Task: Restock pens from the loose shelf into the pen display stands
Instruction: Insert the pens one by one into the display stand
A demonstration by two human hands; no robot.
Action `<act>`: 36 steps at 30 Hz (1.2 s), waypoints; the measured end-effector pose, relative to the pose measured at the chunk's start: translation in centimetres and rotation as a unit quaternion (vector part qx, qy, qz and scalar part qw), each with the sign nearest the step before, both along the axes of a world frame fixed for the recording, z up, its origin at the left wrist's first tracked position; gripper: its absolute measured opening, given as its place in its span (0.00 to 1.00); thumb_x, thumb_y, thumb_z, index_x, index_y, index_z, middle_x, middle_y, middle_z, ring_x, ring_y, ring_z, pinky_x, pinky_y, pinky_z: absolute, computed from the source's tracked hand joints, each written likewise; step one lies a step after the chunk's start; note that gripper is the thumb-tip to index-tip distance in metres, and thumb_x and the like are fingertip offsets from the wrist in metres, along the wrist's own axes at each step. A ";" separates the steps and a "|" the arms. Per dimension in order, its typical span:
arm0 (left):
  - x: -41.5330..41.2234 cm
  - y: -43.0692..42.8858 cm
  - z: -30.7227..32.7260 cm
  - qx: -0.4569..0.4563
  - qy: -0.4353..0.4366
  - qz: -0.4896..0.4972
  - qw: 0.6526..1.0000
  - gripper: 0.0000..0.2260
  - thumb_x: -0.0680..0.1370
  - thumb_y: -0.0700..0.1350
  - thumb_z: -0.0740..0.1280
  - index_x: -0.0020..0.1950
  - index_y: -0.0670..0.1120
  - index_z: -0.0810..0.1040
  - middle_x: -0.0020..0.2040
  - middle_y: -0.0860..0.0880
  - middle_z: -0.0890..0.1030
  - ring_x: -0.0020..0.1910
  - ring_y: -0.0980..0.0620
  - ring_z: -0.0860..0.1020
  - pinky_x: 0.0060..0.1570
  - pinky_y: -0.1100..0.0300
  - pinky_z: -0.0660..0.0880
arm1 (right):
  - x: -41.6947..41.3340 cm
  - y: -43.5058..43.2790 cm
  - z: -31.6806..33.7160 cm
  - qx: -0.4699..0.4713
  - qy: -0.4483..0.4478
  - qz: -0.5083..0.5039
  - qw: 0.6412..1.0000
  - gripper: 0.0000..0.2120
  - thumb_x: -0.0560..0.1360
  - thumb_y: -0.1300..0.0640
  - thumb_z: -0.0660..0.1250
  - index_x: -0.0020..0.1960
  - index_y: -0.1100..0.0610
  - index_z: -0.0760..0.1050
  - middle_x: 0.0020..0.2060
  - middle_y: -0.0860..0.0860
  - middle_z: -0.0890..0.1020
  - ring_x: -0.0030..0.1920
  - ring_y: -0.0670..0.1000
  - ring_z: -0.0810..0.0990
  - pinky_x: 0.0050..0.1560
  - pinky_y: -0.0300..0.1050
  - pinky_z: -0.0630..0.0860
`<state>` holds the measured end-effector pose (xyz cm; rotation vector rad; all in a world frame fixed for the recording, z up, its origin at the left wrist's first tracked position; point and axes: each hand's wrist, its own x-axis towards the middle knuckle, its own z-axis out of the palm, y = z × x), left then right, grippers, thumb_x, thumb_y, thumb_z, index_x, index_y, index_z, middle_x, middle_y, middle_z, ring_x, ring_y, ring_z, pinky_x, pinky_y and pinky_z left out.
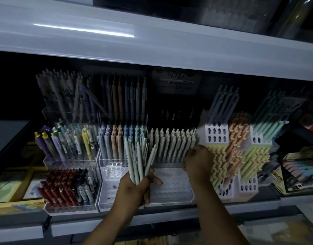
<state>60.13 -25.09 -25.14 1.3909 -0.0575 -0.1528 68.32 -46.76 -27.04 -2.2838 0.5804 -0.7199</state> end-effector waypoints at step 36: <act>0.6 0.8 -0.6 0.015 -0.012 0.035 0.999 0.16 0.82 0.48 0.65 0.40 0.43 0.86 0.22 0.42 0.69 0.20 0.49 0.64 0.26 0.57 0.64 | -5.6 8.3 4.3 0.302 0.031 0.318 0.898 0.06 0.78 0.59 0.71 0.47 0.61 0.84 0.22 0.46 0.76 0.22 0.44 0.70 0.27 0.40 0.68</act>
